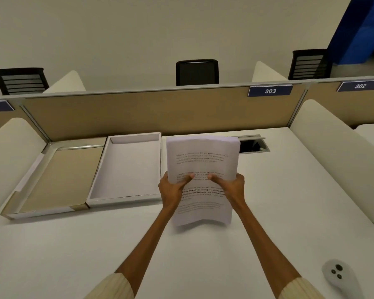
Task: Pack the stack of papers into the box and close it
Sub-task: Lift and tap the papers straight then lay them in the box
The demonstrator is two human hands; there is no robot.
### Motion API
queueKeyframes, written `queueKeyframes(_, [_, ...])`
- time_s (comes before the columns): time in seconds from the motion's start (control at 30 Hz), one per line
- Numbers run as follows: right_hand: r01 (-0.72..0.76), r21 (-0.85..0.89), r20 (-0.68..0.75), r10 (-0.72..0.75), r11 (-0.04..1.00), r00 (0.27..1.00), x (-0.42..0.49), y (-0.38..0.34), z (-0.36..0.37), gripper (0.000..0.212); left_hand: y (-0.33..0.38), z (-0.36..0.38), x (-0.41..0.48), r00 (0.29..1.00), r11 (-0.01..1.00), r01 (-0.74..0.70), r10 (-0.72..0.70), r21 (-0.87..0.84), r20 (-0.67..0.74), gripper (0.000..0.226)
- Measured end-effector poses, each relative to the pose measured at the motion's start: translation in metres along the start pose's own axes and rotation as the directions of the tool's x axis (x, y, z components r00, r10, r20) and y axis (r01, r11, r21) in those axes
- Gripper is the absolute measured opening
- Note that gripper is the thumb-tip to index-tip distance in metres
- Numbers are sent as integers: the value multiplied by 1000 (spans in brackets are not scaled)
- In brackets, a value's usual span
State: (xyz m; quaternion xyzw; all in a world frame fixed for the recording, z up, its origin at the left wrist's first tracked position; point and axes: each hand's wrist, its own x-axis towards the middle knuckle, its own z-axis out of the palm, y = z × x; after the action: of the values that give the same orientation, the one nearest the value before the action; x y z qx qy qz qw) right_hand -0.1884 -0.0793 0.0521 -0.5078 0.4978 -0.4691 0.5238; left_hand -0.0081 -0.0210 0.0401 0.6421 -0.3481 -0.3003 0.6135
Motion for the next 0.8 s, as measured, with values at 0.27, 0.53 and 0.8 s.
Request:
queueKeyframes(0.27, [-70,-154,42,78,986,996,30,-33,62,56,37,-50,58,986,951,164,-160,262,-35,48])
queueKeyframes(0.53, [-270,-65,215,277,961,936,68,-53,140,50,53,-111,145,917,858,378,-400,347,-11,68])
queueKeyframes(0.8, [-334,-97,370,346,938,863,112,-35,222,28,23,-168,219,848,800,520,-525,301,-70,75])
